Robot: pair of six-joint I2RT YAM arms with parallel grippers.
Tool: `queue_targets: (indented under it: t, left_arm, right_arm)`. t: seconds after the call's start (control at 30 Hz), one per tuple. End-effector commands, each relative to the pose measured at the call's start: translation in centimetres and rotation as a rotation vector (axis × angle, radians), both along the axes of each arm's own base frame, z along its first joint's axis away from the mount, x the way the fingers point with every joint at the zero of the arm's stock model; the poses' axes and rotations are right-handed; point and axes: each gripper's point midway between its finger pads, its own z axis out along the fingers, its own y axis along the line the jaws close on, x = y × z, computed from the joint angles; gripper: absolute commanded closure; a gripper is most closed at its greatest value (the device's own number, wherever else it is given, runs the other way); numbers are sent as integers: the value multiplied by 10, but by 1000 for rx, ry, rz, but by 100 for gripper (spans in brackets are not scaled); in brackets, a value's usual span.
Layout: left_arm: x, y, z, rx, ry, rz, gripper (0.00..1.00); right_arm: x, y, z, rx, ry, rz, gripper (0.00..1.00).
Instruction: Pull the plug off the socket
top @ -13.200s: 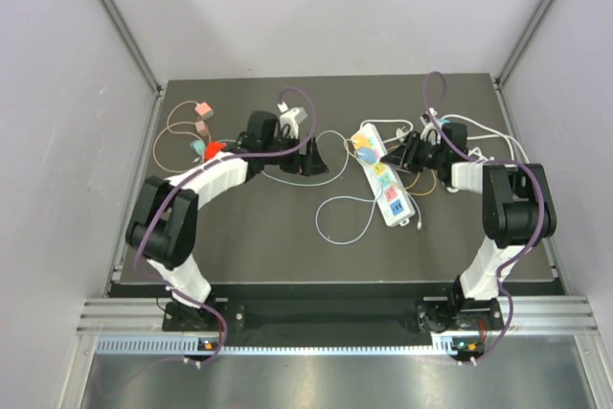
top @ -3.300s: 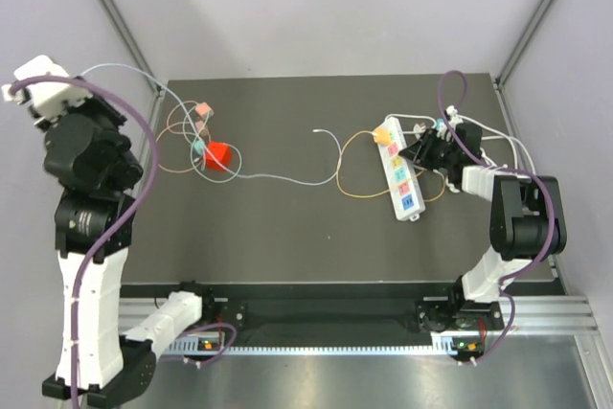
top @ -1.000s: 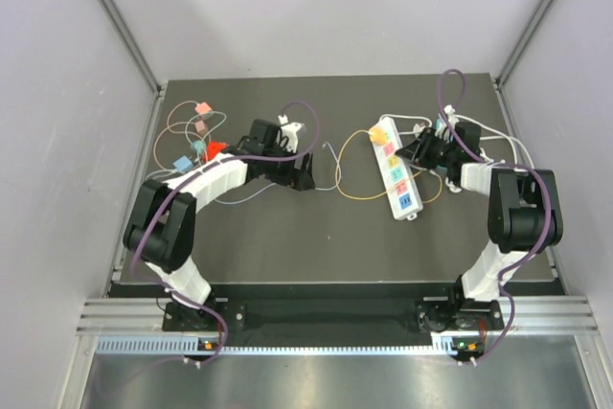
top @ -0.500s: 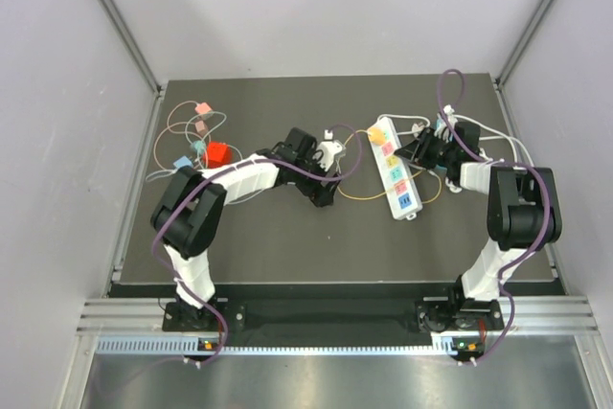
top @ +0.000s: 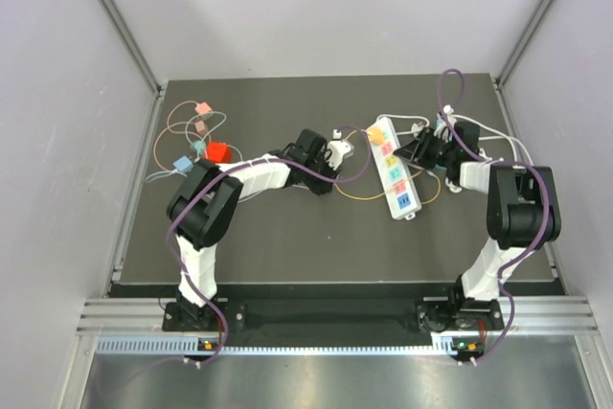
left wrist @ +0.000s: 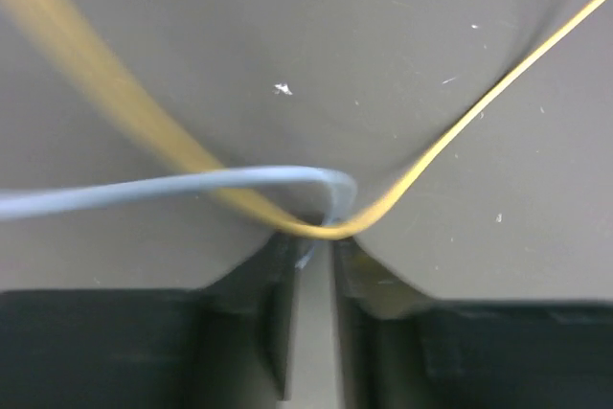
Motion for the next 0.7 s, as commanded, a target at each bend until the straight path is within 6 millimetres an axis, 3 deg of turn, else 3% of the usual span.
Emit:
queue_targets:
  t: [0.0,0.03,0.07,0.13,0.3,0.4,0.63,0.67]
  left_arm:
    - [12,-14,11,-26,-60,-9,80]
    - [10,-12,11,-20,-58,-11,94]
    - [8,-11,17,-21,-65,-11,100]
    - [7,1,20,24,-75,14,100]
    - [13,49,58,122,-163,150,100]
    - [17,94,82,174,-217,254,100]
    - [9,165,139,134,-252,387,100]
    - [6,171,155,88,-269,393,100]
  right_arm:
    - [7,-2,-2,-18,-12,4,100]
    - [8,-2,-2,-16,-11,4,100]
    - [7,-2,-3,-17,-11,4,100]
    - [7,-2,-3,-17,-11,5,100]
    - [7,-3,-1,-14,-12,3,100]
    - [8,-3,0,-14,-16,1,100]
    - [7,-3,2,-17,-21,-1,100]
    - [7,-3,3,-17,-23,-1,100]
